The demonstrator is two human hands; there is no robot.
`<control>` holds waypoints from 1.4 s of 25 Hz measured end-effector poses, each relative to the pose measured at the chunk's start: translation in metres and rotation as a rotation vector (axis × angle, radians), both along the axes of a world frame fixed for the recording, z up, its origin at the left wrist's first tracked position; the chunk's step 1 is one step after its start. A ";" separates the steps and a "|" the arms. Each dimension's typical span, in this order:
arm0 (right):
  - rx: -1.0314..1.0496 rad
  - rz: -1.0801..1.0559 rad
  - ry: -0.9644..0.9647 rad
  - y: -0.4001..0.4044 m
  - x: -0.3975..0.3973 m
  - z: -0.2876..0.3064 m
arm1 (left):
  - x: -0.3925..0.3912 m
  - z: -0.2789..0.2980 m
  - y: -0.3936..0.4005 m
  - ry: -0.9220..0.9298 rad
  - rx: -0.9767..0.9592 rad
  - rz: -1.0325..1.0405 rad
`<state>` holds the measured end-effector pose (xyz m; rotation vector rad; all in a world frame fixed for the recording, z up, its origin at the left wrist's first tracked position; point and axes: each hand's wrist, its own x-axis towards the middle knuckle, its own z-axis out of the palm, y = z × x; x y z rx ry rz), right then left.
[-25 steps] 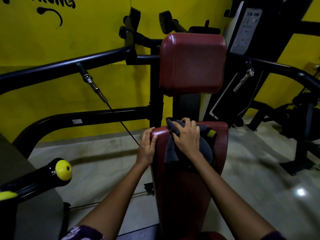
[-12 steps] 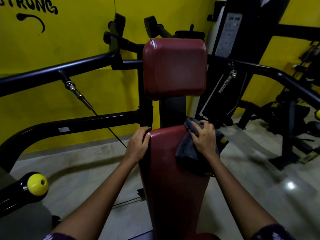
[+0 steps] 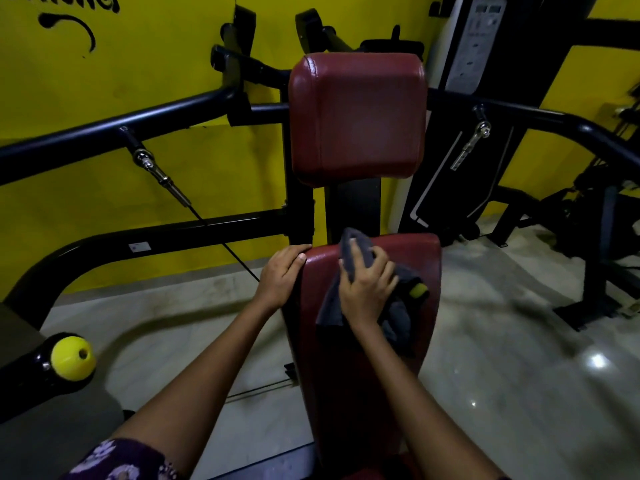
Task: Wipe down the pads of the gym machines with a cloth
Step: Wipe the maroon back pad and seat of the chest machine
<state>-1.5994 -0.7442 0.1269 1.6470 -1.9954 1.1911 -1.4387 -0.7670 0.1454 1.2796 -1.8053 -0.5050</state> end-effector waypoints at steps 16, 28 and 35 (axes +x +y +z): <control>-0.098 -0.106 -0.084 0.004 -0.033 -0.023 | -0.003 0.001 0.004 -0.169 -0.116 0.055; -0.064 -0.059 -0.098 -0.017 -0.106 -0.003 | -0.021 0.021 0.005 -0.291 -0.065 0.219; -0.073 -0.453 -0.557 0.004 -0.091 -0.061 | -0.021 0.005 0.003 -0.350 -0.304 0.216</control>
